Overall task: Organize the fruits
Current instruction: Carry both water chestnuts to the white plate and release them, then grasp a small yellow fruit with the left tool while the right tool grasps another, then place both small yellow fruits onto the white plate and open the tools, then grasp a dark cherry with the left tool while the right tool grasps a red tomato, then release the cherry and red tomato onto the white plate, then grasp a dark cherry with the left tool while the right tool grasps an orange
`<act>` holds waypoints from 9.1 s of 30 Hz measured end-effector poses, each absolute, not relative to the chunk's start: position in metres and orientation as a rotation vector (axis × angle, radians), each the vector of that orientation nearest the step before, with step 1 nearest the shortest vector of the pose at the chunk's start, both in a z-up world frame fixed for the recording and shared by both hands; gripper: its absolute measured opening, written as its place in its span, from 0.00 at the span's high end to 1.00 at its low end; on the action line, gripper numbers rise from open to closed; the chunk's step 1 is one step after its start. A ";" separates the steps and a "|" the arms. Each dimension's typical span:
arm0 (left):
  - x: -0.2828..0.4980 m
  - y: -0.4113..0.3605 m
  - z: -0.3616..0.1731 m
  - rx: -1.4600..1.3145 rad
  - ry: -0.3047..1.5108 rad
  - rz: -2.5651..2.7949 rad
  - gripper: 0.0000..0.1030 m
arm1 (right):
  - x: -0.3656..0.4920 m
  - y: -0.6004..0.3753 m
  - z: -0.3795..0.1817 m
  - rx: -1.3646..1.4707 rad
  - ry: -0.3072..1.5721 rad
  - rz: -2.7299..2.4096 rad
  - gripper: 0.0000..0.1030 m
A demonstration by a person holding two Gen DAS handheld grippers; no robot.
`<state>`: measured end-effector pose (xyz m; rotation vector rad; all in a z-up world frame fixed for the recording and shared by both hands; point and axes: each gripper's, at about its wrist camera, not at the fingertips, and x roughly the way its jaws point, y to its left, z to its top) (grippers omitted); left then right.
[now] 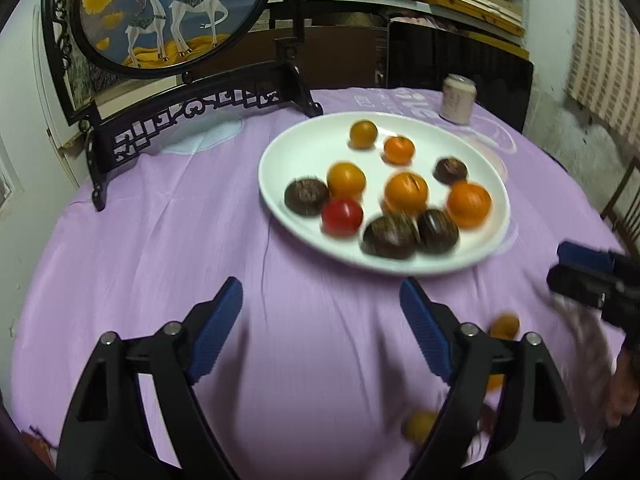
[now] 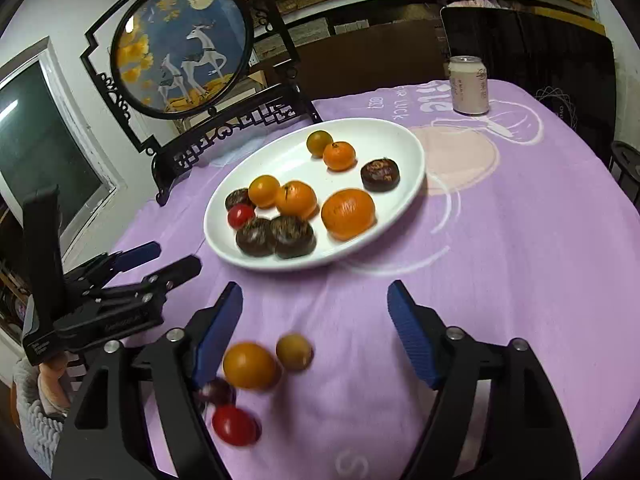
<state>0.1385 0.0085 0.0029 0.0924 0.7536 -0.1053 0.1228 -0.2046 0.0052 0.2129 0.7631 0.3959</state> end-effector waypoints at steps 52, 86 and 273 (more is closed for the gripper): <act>0.084 0.000 -0.032 0.177 0.848 -0.223 0.75 | 0.110 -0.204 -0.007 0.211 0.792 0.415 0.29; 0.120 0.004 0.012 0.099 0.771 -0.195 0.75 | 0.126 -0.211 0.017 0.278 0.726 0.376 0.78; 0.057 -0.038 -0.018 0.251 0.735 -0.300 0.02 | 0.118 -0.195 -0.014 0.233 0.842 0.390 0.66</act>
